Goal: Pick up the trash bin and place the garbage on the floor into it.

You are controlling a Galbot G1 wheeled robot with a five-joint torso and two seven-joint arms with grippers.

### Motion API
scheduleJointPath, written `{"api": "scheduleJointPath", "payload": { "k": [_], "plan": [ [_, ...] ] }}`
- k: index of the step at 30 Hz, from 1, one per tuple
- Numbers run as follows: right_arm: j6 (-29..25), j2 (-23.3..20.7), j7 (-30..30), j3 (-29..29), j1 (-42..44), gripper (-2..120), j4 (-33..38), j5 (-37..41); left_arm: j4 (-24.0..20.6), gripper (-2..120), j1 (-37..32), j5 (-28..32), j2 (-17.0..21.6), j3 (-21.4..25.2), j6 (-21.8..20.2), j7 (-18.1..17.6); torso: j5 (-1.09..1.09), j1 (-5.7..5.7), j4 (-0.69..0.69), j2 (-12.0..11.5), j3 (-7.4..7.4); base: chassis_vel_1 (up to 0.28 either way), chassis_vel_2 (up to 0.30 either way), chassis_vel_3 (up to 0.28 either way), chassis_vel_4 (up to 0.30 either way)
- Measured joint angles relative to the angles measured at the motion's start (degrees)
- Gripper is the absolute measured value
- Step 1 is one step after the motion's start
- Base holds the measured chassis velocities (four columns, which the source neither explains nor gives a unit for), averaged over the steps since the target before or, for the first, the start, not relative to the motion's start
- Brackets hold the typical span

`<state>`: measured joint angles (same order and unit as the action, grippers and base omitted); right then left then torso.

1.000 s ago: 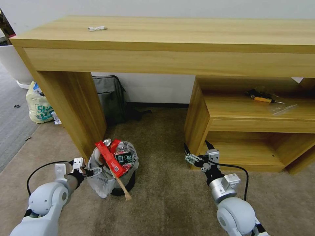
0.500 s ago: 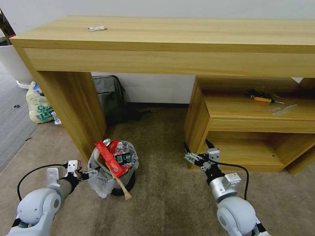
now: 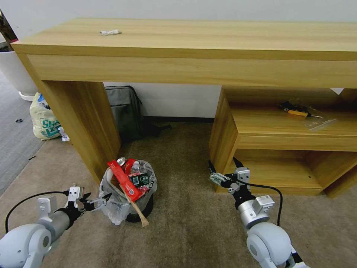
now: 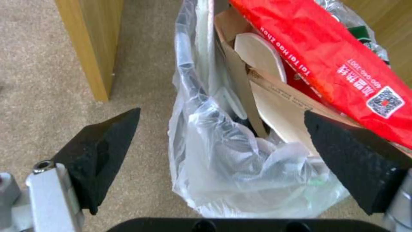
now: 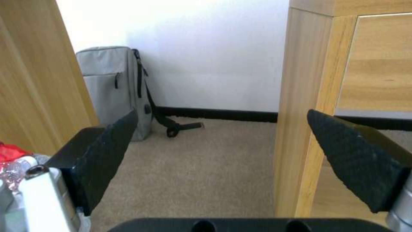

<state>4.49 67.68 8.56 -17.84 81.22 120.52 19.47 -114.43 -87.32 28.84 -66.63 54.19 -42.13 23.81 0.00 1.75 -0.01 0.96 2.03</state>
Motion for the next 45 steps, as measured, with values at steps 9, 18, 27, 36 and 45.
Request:
{"api": "scheduleJointPath", "payload": {
  "k": [9,18,27,36,45],
  "plan": [
    [0.3,0.1,0.0,-0.8,-0.2,100,0.5,0.6,-2.0,100,-4.7,0.8,-0.4,6.9,1.3,2.3,0.01,0.00,0.00,0.0,0.00,0.000,0.000,0.000,0.000],
    [0.4,0.6,0.3,-3.7,1.6,100,2.1,0.3,-4.7,100,-11.0,1.1,-4.5,10.2,8.3,-3.7,0.01,0.00,0.01,0.0,0.00,0.000,0.000,0.000,0.000],
    [-4.4,3.2,0.1,-8.3,8.7,100,5.3,-7.6,-6.8,100,-14.6,-0.4,-11.2,7.5,23.7,-16.1,0.01,0.00,0.00,0.0,0.00,0.000,0.000,0.000,0.000],
    [-11.1,9.0,0.1,-10.2,18.7,100,9.0,-17.5,-8.3,100,-18.4,-3.2,-15.1,4.1,34.0,-18.1,0.00,-0.01,0.00,0.0,0.00,0.000,0.000,0.000,0.000],
    [-13.7,12.6,0.2,-9.6,26.3,100,12.0,-21.5,-9.8,100,-19.2,-2.6,-13.4,1.4,34.9,-14.3,0.00,-0.01,-0.01,0.0,0.00,0.000,0.000,0.000,0.000]
  ]
}}
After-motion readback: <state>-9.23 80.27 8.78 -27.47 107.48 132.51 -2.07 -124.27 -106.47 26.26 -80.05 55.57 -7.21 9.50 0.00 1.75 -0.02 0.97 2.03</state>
